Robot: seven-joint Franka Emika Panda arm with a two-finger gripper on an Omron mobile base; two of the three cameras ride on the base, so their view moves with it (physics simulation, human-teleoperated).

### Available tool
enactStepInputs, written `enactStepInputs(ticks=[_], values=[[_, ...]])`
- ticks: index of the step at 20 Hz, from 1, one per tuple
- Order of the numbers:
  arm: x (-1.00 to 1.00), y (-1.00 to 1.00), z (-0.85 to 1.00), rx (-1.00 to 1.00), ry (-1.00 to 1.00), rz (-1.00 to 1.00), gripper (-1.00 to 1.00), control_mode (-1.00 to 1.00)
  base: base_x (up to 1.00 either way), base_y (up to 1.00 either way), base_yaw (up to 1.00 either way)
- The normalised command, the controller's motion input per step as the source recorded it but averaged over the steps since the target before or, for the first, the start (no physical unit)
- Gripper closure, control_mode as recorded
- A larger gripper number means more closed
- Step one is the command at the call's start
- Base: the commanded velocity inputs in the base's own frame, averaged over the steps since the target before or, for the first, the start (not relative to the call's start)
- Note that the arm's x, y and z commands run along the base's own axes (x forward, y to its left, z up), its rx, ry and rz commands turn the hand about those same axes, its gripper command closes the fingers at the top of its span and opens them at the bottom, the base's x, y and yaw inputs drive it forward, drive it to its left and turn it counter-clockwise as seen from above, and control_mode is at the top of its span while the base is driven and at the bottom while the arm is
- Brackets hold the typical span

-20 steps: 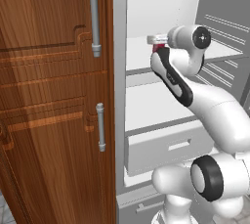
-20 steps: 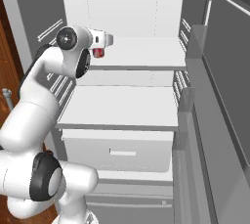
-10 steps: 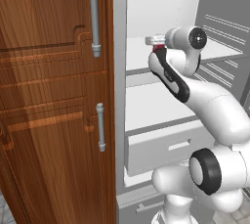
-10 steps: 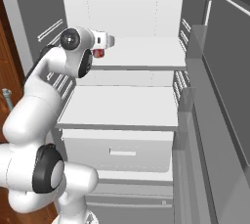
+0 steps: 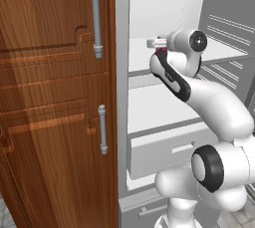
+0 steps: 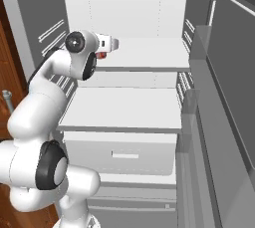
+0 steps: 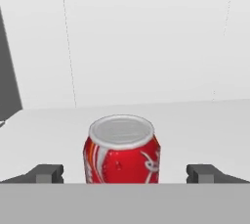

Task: Open the fridge, grab two sodas, and place both sodas inside the bowl with ice on the dining counter.

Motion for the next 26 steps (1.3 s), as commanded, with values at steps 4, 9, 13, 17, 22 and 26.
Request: enactStepInputs(ticks=[4, 9, 13, 17, 22, 26], values=[[0.2, 0.0, -0.17, 0.0, 0.02, 0.0, -1.0, -1.0, 0.0, 0.0, 0.0], [0.19, 0.01, -0.18, 0.0, 0.04, 0.0, 1.0, -1.0, 0.0, 0.0, 0.0], [0.12, 0.0, -0.09, 0.0, 0.04, 0.0, 1.0, -1.0, 0.0, 0.0, 0.0], [0.0, 0.0, -0.01, 0.0, 0.01, 0.0, 1.0, -1.0, 0.0, 0.0, 0.0], [-0.29, -0.02, 0.0, 0.0, -0.01, -0.02, 1.0, -1.0, 0.0, 0.0, 0.0], [-0.78, -0.18, 0.0, 0.01, -0.01, -0.04, 1.0, -1.0, 0.0, 0.0, 0.0]])
